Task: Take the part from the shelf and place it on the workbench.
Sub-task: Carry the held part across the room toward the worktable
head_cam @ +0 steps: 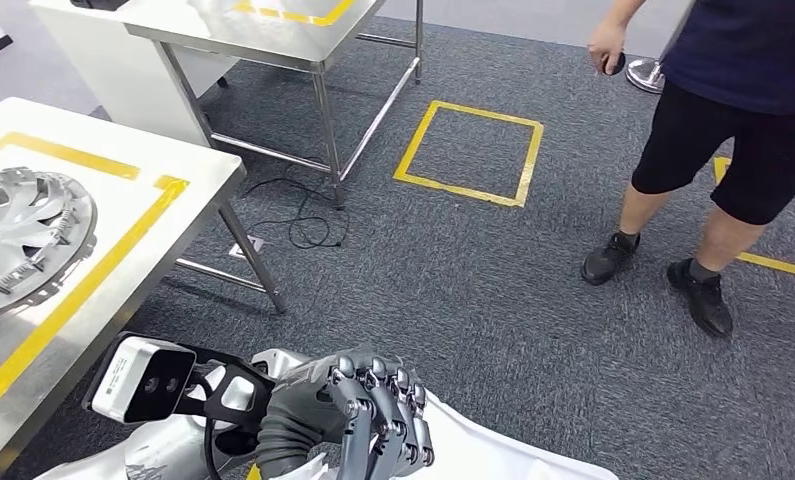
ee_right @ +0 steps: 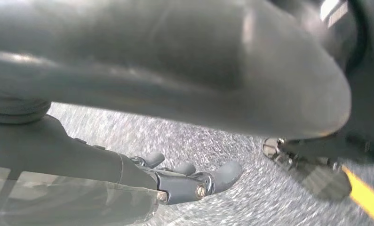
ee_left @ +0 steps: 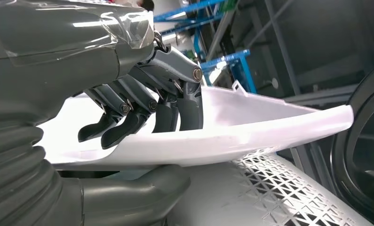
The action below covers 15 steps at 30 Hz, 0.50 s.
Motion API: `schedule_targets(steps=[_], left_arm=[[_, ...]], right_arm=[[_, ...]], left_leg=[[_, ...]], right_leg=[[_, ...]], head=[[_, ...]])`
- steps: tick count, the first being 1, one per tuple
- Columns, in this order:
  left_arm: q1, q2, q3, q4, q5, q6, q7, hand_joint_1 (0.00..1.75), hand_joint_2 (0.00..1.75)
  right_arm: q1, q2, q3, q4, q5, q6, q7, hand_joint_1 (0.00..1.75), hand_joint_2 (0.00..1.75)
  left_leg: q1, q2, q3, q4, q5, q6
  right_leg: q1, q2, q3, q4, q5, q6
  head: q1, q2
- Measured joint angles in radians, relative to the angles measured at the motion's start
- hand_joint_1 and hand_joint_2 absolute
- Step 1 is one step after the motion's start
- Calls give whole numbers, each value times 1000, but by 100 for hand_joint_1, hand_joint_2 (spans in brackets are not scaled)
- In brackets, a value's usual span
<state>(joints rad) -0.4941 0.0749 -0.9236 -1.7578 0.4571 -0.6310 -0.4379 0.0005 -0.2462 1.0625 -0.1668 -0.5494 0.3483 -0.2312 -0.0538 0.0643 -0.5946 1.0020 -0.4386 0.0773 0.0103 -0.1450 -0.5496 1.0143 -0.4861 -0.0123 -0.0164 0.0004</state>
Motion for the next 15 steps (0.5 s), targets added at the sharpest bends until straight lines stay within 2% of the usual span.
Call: schedule_targets(steps=[1, 2, 4, 6, 7, 8, 10, 11, 12, 13, 14, 15], left_arm=[[0, 0, 0, -2, -2, 1, 0, 175, 175], [-1, -1, 0, -4, -5, 2, 1, 175, 175], [-1, -3, -2, -6, -12, 4, 4, 175, 175], [5, -4, -4, -6, -19, 6, 7, 175, 175], [7, -4, -4, -6, -22, 6, 9, 175, 175], [9, -4, -4, -6, -24, 6, 10, 175, 175], [9, -3, -4, -6, -28, 6, 13, 175, 175], [9, -3, -4, -6, -29, 6, 14, 175, 175], [9, -3, -4, -6, -31, 6, 15, 175, 175], [9, -2, -4, -6, -33, 6, 16, 175, 175], [9, -1, -3, -7, -35, 7, 17, 175, 175], [9, 0, -3, -7, -36, 8, 18, 175, 175]], right_arm=[[0, 0, 0, -1, 0, 0, 0, 0, 0], [1, -1, 0, -1, 0, 0, 0, 0, 0], [6, -4, 1, -1, 0, -2, 1, 0, 0], [11, -7, 2, -1, 2, -5, 3, 0, 0], [13, -8, 2, -1, 2, -7, 3, 0, 0], [13, -9, 3, -1, 3, -9, 3, 0, 0], [13, -9, 4, -1, 5, -12, 2, 0, 0], [13, -9, 5, -1, 7, -12, 2, 0, 0], [11, -9, 6, -2, 8, -12, 1, 0, 0], [8, -10, 7, -2, 8, -12, 1, 0, 0], [5, -11, 7, -2, 8, -12, 1, 0, 0], [3, -11, 7, -2, 8, -12, 1, 0, 0]], left_leg=[[6, -14, 11, -15, 9, 2], [12, -29, 21, -30, 19, 3], [22, -59, 30, -42, 31, 1], [28, -94, 29, -41, 32, -2], [32, -112, 29, -39, 32, -6], [37, -130, 29, -35, 29, -13], [49, -160, 24, -16, 18, -34], [52, -172, 19, -2, 10, -46], [54, -180, 12, 9, 3, -55], [55, -188, 5, 15, 0, -61], [57, -194, 1, 18, -2, -65], [60, -194, -1, 19, -2, -68]], right_leg=[[0, 18, -1, 8, -5, 1], [-2, 49, -11, 33, -17, 2], [-11, 118, -69, 145, -58, 6], [-25, 139, -132, 255, -87, 18], [-33, 140, -143, 264, -81, 31], [-42, 142, -134, 231, -59, 47], [-60, 168, -80, 102, 2, 82], [-64, 182, -56, 51, 21, 85], [-65, 192, -44, 24, 30, 80], [-61, 193, -43, 22, 29, 67], [-58, 185, -41, 21, 30, 53], [-56, 176, -41, 22, 30, 43]], head=[[0, 0], [1, 0], [4, 0], [7, 0], [7, 0], [7, 0], [8, 0], [11, 0], [13, 0], [13, 0], [13, 0], [12, 0]])
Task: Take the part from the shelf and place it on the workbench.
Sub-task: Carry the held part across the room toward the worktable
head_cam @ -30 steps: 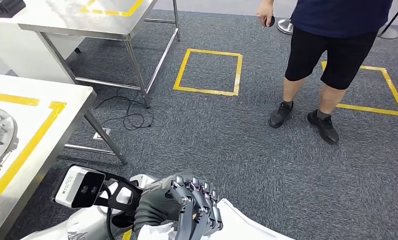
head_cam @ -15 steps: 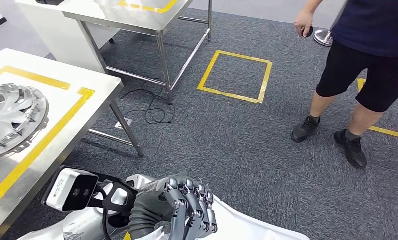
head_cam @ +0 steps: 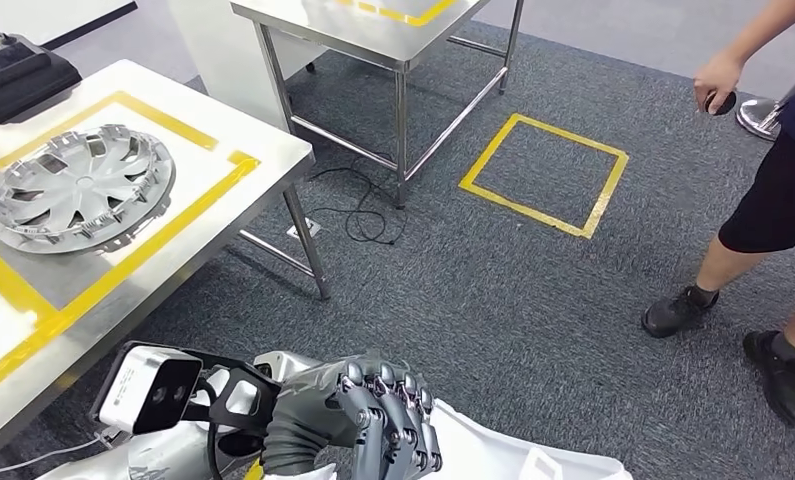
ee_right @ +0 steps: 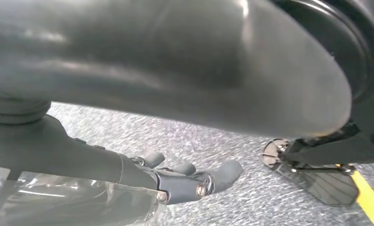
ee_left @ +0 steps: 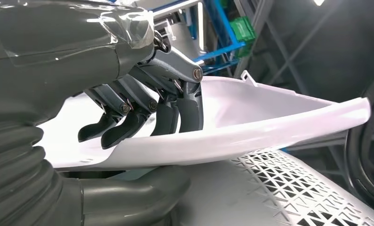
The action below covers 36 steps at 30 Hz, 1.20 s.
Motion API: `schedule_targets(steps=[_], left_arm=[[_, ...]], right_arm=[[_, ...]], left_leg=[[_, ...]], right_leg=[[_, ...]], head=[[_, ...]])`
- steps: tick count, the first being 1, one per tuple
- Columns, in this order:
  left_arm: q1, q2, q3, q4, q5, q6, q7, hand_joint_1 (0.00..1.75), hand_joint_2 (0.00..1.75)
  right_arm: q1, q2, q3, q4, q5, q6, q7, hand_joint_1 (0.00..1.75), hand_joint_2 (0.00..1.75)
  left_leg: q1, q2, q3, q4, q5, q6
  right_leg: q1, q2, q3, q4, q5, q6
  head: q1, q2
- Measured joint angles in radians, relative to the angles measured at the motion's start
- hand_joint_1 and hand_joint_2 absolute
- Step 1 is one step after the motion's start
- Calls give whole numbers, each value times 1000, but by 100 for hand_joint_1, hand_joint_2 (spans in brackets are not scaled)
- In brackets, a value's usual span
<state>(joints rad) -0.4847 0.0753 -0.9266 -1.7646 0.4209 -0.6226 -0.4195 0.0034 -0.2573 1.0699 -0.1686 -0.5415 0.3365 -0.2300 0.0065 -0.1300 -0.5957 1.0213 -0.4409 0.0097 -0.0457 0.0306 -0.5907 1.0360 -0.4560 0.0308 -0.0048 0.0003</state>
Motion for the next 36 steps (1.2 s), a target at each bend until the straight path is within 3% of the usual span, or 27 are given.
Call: schedule_targets(steps=[2, 4, 6, 7, 8, 11, 13, 16, 18, 20, 22, 23, 25, 26, 28, 30, 31, 33, 35, 36], left_arm=[[-1, 2, 0, 0, -2, 2, 2, 175, 175], [-1, 4, 1, 0, -3, 2, 3, 175, 175], [2, 4, 0, 0, -4, 3, 3, 175, 175], [3, 5, 0, 0, -6, 4, 4, 175, 175], [4, 5, 0, 0, -7, 4, 4, 175, 175], [3, 5, 1, 0, -10, 5, 4, 175, 175], [2, 5, 1, 0, -11, 6, 4, 175, 175], [2, 4, 2, -2, -12, 6, 4, 175, 175], [1, 3, 3, -3, -12, 6, 4, 175, 175], [2, 1, 3, -3, -13, 7, 5, 175, 175], [4, 1, 4, -3, -14, 7, 6, 175, 175], [3, 2, 4, -2, -14, 6, 7, 175, 175], [-4, 2, 4, -1, -13, 3, 7, 175, 175], [-9, 2, 4, 0, -11, 0, 7, 175, 175], [-17, 3, 5, 2, -9, -5, 6, 175, 175], [-21, 3, 4, 4, -8, -8, 6, 175, 175], [-23, 3, 4, 5, -7, -10, 6, 175, 175], [-29, 3, 1, 6, -3, -14, 6, 175, 175], [-36, 3, -3, 8, 1, -16, 6, 175, 175], [-37, 3, -5, 10, 2, -16, 6, 175, 175]], right_arm=[[0, -1, 1, 0, -3, 0, 0, 0, 0], [5, -1, 1, 0, -9, -2, 0, 0, 0], [10, -1, 0, 0, -21, -8, 2, 0, 0], [11, 0, -1, 1, -31, -13, 5, 0, 0], [10, 1, -4, 1, -42, -19, 8, 0, 0], [3, 6, -15, 2, -66, -30, 13, 0, 0], [0, 11, -22, 2, -72, -32, 13, 0, 0], [-1, 14, -29, 3, -74, -34, 13, 0, 0], [0, 14, -30, 3, -74, -35, 13, 0, 0], [3, 13, -33, 5, -77, -38, 12, 0, 0], [6, 12, -36, 6, -80, -40, 10, 0, 0], [8, 11, -37, 6, -79, -39, 9, 0, 0], [11, 10, -37, 6, -69, -31, 6, 0, 0], [14, 10, -36, 6, -58, -26, 4, 0, 0], [14, 10, -31, 6, -31, -22, 3, 0, 0], [11, 10, -19, 6, 1, -18, 8, 0, 0], [9, 10, -12, 5, 19, -14, 13, 0, 0], [9, 8, 9, 2, 57, 1, 26, 0, 0], [10, 6, 36, 1, 92, 16, 39, 0, 0], [11, 6, 48, 1, 104, 22, 44, 0, 0]], left_leg=[[2, 40, -16, 34, -20, -6], [2, 100, -72, 144, -74, -10], [4, 122, -141, 267, -119, -10], [3, 124, -156, 290, -118, -8], [2, 124, -150, 273, -100, -3], [-17, 143, -50, 81, -12, 28], [-30, 158, -14, 14, 1, 42], [-30, 148, 3, -16, 9, 47], [-22, 140, 23, -46, 24, 53], [-20, 132, 28, -53, 28, 55], [-18, 116, 28, -51, 25, 52], [-15, 105, 28, -49, 23, 48], [-7, 80, 27, -35, 14, 33], [-6, 70, 22, -23, 6, 23], [-5, 52, 10, -2, -7, 6], [-1, 39, 4, 4, -10, 0], [1, 43, 1, 8, -13, -3], [3, 77, -23, 57, -40, -9], [4, 115, -87, 182, -94, -14], [4, 121, -124, 248, -117, -14]], right_leg=[[3, -18, 3, -1, -1, -14], [9, -39, 6, -2, -4, -24], [18, -61, 6, -1, -8, -31], [22, -71, 6, -1, -10, -33], [25, -78, 8, -1, -12, -35], [32, -91, 17, -3, -17, -36], [31, -98, 21, -6, -19, -31], [29, -99, 26, -11, -21, -22], [29, -69, 2, 41, -45, -23], [25, -41, -66, 164, -93, -25], [19, -36, -123, 255, -114, -15], [14, -35, -125, 247, -101, -3], [0, -18, -75, 126, -41, 27], [-4, -2, -45, 64, -16, 36], [-7, 17, -14, 5, 5, 28], [-1, 1, -13, 8, 2, 5], [0, -6, -11, 7, 1, -2], [2, -23, -6, 5, -2, -13], [8, -42, -1, 5, -7, -22], [11, -54, 1, 5, -10, -26]], head=[[-5, 0], [-9, 0], [-9, 0], [-9, 0], [-10, 0], [-9, 0], [-10, 0], [-11, 0], [-9, 0], [-5, 0], [-3, 0], [-3, 0], [-2, 0], [1, 0], [4, 0], [4, 0], [3, 0], [-2, 0], [-7, 0], [-7, 0]])
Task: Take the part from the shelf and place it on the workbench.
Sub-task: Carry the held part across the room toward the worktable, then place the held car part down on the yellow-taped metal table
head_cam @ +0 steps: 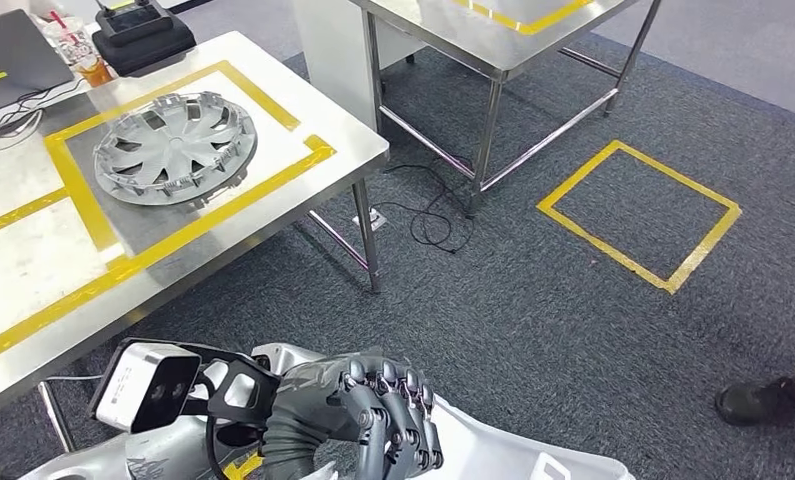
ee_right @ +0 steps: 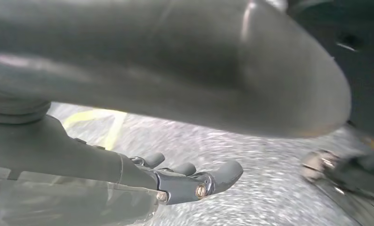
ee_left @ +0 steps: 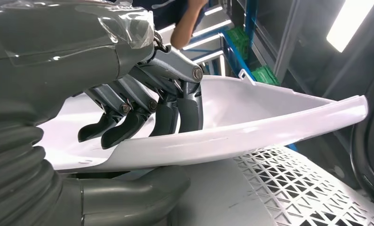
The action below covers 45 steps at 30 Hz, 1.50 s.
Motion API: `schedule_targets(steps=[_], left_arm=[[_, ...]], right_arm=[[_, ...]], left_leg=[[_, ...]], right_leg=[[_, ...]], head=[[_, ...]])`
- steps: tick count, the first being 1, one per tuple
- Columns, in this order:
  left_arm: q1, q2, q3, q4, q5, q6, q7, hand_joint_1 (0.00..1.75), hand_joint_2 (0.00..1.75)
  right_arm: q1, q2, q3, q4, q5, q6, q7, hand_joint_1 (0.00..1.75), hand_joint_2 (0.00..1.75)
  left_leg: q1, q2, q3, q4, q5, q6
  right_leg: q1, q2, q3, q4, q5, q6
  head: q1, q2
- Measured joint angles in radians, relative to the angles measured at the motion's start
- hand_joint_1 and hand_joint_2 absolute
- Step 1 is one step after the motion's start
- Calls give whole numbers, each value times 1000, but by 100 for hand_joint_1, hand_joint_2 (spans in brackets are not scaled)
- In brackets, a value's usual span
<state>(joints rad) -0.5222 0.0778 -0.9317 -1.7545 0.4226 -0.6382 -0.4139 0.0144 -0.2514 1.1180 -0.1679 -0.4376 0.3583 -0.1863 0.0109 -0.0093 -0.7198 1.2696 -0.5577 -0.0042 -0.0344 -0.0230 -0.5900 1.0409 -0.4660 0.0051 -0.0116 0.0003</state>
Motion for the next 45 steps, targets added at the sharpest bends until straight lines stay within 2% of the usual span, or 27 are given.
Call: schedule_targets(steps=[2, 4, 5, 7, 8, 10, 12, 14, 16, 17, 18, 20, 21, 23, 25, 27, 29, 31, 32, 33, 34, 36, 38, 40, 41, 43, 45], left_arm=[[0, 0, -3, 3, 3, 0, 0, 175, 175], [-1, 0, -5, 4, 6, 1, 0, 175, 175], [-3, 0, -5, 4, 7, 1, 0, 175, 175], [-9, 0, -6, 4, 7, 3, 0, 175, 175], [-11, 0, -6, 5, 7, 3, 0, 175, 175], [-12, 0, -6, 4, 7, 4, 0, 175, 175], [-14, -1, -6, 5, 8, 5, -1, 175, 175], [-16, -4, -9, 6, 8, 5, -1, 175, 175], [-14, -6, -12, 7, 8, 6, -1, 175, 175], [-12, -6, -13, 8, 7, 7, -1, 175, 175], [-12, -6, -13, 8, 7, 8, -1, 175, 175], [-11, -6, -14, 8, 5, 10, -1, 175, 175], [-11, -6, -13, 8, 3, 11, -1, 175, 175], [-10, -5, -13, 9, 0, 17, -2, 175, 175], [-7, -2, -13, 10, -1, 28, -1, 175, 175], [-2, 0, -12, 12, 0, 41, 1, 175, 175], [1, 1, -11, 16, 4, 47, 6, 175, 175], [4, 2, -11, 22, 7, 43, 9, 175, 175], [6, 3, -12, 24, 2, 42, 8, 175, 175], [7, 3, -12, 26, -5, 42, 5, 175, 175], [7, 3, -12, 27, -12, 43, 2, 175, 175], [6, 3, -12, 27, -20, 43, -2, 175, 175], [3, 3, -12, 27, -21, 43, -2, 175, 175], [3, 3, -12, 26, -21, 43, -2, 175, 175], [4, 3, -11, 26, -22, 43, -2, 175, 175], [3, 1, -11, 26, -22, 43, -1, 175, 175], [4, -2, -11, 26, -22, 44, 0, 175, 175]], right_arm=[[0, -1, 21, -1, 13, 5, 5, 0, 0], [-3, -1, 34, -3, 16, 6, 6, 0, 0], [-4, 0, 40, -5, 16, 6, 6, 0, 0], [-5, 3, 47, -7, 15, 3, 6, 0, 0], [-6, 3, 50, -8, 14, 2, 6, 0, 0], [-11, 3, 52, -10, 14, -2, 7, 0, 0], [-14, 2, 55, -11, 14, -4, 8, 0, 0], [-14, -1, 58, -12, 14, -5, 8, 0, 0], [-12, -3, 60, -12, 14, -5, 9, 0, 0], [-10, -5, 60, -12, 14, -5, 9, 0, 0], [-9, -6, 60, -12, 14, -5, 9, 0, 0], [-9, -6, 61, -13, 14, -5, 9, 0, 0], [-10, -6, 61, -13, 13, -5, 8, 0, 0], [-14, -7, 62, -13, 13, -4, 5, 0, 0], [-19, -8, 64, -14, 10, -3, 3, 0, 0], [-19, -9, 65, -15, 5, -2, 3, 0, 0], [-13, -10, 66, -15, 3, -3, 3, 0, 0], [-9, -11, 68, -15, 6, -4, 5, 0, 0], [-9, -11, 69, -15, 8, -4, 6, 0, 0], [-10, -11, 70, -15, 8, -3, 7, 0, 0], [-10, -10, 70, -15, 8, -3, 8, 0, 0], [-11, -9, 71, -15, 8, -2, 7, 0, 0], [-11, -8, 71, -15, 8, -3, 7, 0, 0], [-14, -7, 71, -15, 8, -5, 7, 0, 0], [-16, -6, 72, -15, 7, -7, 7, 0, 0], [-17, -6, 72, -15, 6, -9, 7, 0, 0], [-14, -7, 72, -15, 6, -10, 7, 0, 0]], left_leg=[[-1, 4, -37, 52, 2, 4], [-9, 22, 8, -51, 67, 22], [-18, 48, 44, -122, 96, 35], [-36, 89, 90, -216, 120, 54], [-41, 93, 94, -227, 116, 57], [-37, 65, 103, -246, 123, 62], [-29, 37, 130, -281, 141, 71], [-24, 10, 145, -299, 153, 77], [-22, -23, 145, -298, 154, 77], [-20, -41, 146, -297, 153, 75], [-18, -58, 146, -293, 150, 70], [-11, -88, 144, -277, 139, 55], [-10, -100, 139, -265, 131, 45], [-10, -117, 128, -249, 119, 31], [-6, -127, 123, -247, 116, 23], [-4, -90, 108, -217, 98, 14], [-3, -26, 54, -113, 48, 6], [0, 0, -15, 10, 4, 3], [1, 3, -32, 33, 6, 3], [0, 6, -30, 20, 24, 5], [-1, 14, -6, -32, 57, 11], [-12, 61, 65, -170, 112, 29], [-25, 93, 98, -236, 125, 41], [-30, 72, 101, -246, 123, 47], [-27, 56, 109, -257, 129, 51], [-19, 28, 129, -281, 144, 61], [-14, 0, 136, -289, 151, 65]], right_leg=[[7, -22, 5, 0, -6, -6], [15, -44, 15, -1, -12, -9], [18, -54, 21, -1, -16, -9], [23, -76, 29, -4, -23, -5], [23, -88, 32, -7, -26, -1], [24, -111, 41, -13, -29, 6], [24, -75, 36, 16, -46, 7], [20, -7, -16, 123, -87, 5], [13, 18, -88, 238, -117, 13], [9, 20, -106, 253, -111, 23], [4, 22, -105, 226, -87, 36], [-11, 45, -58, 92, -18, 65], [-14, 60, -34, 33, 8, 68], [-13, 74, -14, -10, 24, 53], [-9, 57, -12, -9, 23, 29], [-9, 38, -8, -11, 21, 14], [-5, 16, -3, -11, 16, 3], [0, -8, -1, -11, 11, -2], [2, -21, 1, -11, 8, -3], [4, -34, 3, -11, 5, -3], [6, -48, 8, -11, 2, -3], [12, -72, 19, -12, -5, 0], [13, -96, 27, -14, -12, 8], [11, -120, 35, -21, -16, 18], [10, -115, 39, -21, -18, 22], [8, -58, 23, 22, -40, 22], [5, 4, -44, 148, -87, 18]], head=[[-1, 0], [-1, 0], [0, 0], [0, 0], [0, 0], [0, 0], [0, 0], [3, 0], [5, 0], [5, 0], [5, 0], [6, 0], [8, 0], [9, 0], [9, 0], [5, 0], [0, 0], [-2, 0], [-2, 0], [-2, 0], [-2, 0], [-1, 0], [-1, 0], [-2, 0], [-1, 0], [1, 0], [3, 0]])
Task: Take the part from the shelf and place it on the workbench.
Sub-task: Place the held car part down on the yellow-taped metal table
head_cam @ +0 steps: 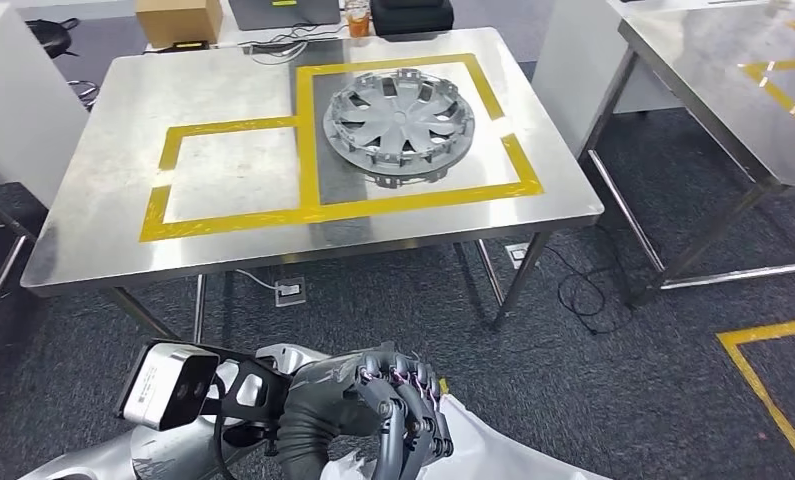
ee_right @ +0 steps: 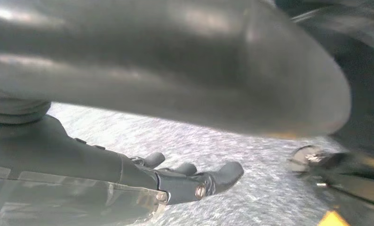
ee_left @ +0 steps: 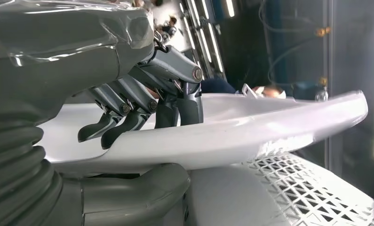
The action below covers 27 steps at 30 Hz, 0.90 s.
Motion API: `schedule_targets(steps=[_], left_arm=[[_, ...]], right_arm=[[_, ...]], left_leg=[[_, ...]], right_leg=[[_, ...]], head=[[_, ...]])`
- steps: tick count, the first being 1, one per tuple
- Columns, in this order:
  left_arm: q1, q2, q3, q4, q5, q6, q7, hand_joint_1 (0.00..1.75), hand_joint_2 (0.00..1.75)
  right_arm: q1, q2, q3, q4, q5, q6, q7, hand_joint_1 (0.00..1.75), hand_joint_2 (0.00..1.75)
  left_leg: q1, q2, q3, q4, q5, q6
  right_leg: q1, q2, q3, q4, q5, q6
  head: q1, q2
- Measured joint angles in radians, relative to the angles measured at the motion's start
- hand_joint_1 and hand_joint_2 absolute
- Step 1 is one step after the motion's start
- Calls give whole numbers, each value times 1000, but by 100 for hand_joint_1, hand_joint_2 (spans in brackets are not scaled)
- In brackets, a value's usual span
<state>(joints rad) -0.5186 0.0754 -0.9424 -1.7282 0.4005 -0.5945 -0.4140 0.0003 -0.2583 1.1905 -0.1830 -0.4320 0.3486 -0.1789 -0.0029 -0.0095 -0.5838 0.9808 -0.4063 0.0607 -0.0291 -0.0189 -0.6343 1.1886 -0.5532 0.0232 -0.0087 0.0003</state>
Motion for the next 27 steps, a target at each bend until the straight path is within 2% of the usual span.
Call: schedule_targets(steps=[1, 2, 3, 4, 5, 6, 7, 8, 10, 12, 14, 16, 17, 18, 19, 21, 22, 23, 25, 27], left_arm=[[2, -1, 0, 0, 0, 1, 0, 175, 175], [5, -1, 0, 1, -1, 2, 0, 175, 175], [7, -1, 0, 1, -2, 5, 1, 175, 175], [9, -1, 0, 1, -3, 9, 1, 175, 175], [12, 0, 0, 1, -5, 13, 1, 175, 175], [13, 0, 1, 1, -8, 16, 2, 175, 175], [15, 1, 2, 1, -9, 19, 2, 175, 175], [15, 2, 4, 1, -11, 20, 2, 175, 175], [16, 5, 6, 1, -12, 20, 3, 175, 175], [16, 8, 8, 1, -13, 20, 3, 175, 175], [16, 10, 12, 0, -13, 19, 3, 175, 175], [19, 12, 13, 0, -13, 19, 3, 175, 175], [20, 13, 14, 0, -13, 19, 4, 175, 175], [21, 14, 14, 0, -13, 19, 6, 175, 175], [21, 14, 14, 0, -13, 19, 7, 175, 175], [19, 14, 14, 0, -13, 18, 10, 175, 175], [17, 14, 14, 0, -14, 19, 10, 175, 175], [16, 13, 14, 0, -14, 18, 11, 175, 175], [14, 13, 14, -1, -14, 18, 12, 175, 175], [13, 12, 15, -4, -14, 18, 14, 175, 175]], right_arm=[[2, -1, 0, 0, 0, -1, 0, 0, 0], [5, -2, 1, 0, -2, -4, 0, 0, 0], [7, -3, 1, 0, -7, -11, 0, 0, 0], [8, -4, 0, 1, -14, -20, -1, 0, 0], [7, -5, 0, 2, -21, -32, -1, 0, 0], [5, -5, -1, 2, -27, -43, -2, 0, 0], [1, -5, -3, 3, -31, -52, -3, 0, 0], [-2, -6, -4, 4, -32, -57, -6, 0, 0], [-6, -6, -6, 4, -33, -64, -12, 0, 0], [-6, -6, -8, 5, -33, -67, -16, 0, 0], [-2, -7, -8, 6, -34, -68, -18, 0, 0], [3, -8, -10, 7, -37, -69, -20, 0, 0], [5, -8, -12, 7, -39, -70, -21, 0, 0], [5, -8, -13, 7, -41, -70, -23, 0, 0], [6, -8, -15, 7, -43, -71, -25, 0, 0], [5, -6, -17, 7, -44, -71, -28, 0, 0], [5, -4, -18, 7, -45, -72, -29, 0, 0], [6, -3, -20, 8, -45, -72, -30, 0, 0], [7, -3, -22, 9, -45, -74, -32, 0, 0], [9, -4, -23, 9, -44, -78, -37, 0, 0]], left_leg=[[0, -18, 0, 0, 0, 0], [1, -33, 0, 0, -1, -1], [2, -48, 1, 1, -2, -3], [4, -60, 3, 3, -4, -6], [6, -70, 4, 7, -8, -11], [6, -79, 3, 15, -16, -19], [5, -84, 1, 24, -24, -26], [3, -87, -2, 31, -32, -33], [6, -89, -3, 35, -41, -43], [10, -65, -10, 51, -54, -51], [13, -23, -50, 134, -99, -61], [15, -1, -122, 269, -154, -66], [15, 2, -150, 315, -165, -66], [15, 3, -159, 323, -155, -64], [14, 4, -147, 291, -127, -59], [7, 11, -82, 154, -58, -40], [2, 17, -53, 96, -38, -30], [-4, 22, -35, 59, -29, -22], [-11, 23, -29, 42, -32, -14], [-6, 16, -11, 21, -24, -8]], right_leg=[[0, 11, -39, 65, -18, 1], [-2, 14, -67, 103, -22, 7], [-4, 14, -77, 102, -9, 16], [-7, 14, -67, 60, 19, 27], [-11, 16, -42, -10, 55, 40], [-13, 18, -15, -81, 88, 46], [-14, 21, 7, -135, 111, 44], [-14, 23, 19, -164, 123, 36], [-10, 24, 24, -170, 125, 12], [-9, 22, 27, -171, 124, -1], [-8, 18, 32, -171, 121, -10], [-5, 13, 34, -171, 116, -16], [-4, 10, 35, -171, 114, -18], [-2, 9, 38, -171, 112, -19], [1, 7, 41, -171, 110, -20], [6, 6, 51, -172, 105, -19], [8, 4, 54, -173, 102, -17], [9, 2, 56, -173, 100, -14], [8, -4, 59, -177, 97, -5], [7, -6, 59, -172, 91, 2]], head=[[1, 0], [2, 0], [2, 0], [2, 0], [3, 0], [5, 0], [6, 0], [5, 0], [3, 0], [0, 0], [-3, 0], [-5, 0], [-5, 0], [-5, 0], [-5, 0], [-4, 0], [-4, 0], [-3, 0], [-4, 0], [-3, 0]])
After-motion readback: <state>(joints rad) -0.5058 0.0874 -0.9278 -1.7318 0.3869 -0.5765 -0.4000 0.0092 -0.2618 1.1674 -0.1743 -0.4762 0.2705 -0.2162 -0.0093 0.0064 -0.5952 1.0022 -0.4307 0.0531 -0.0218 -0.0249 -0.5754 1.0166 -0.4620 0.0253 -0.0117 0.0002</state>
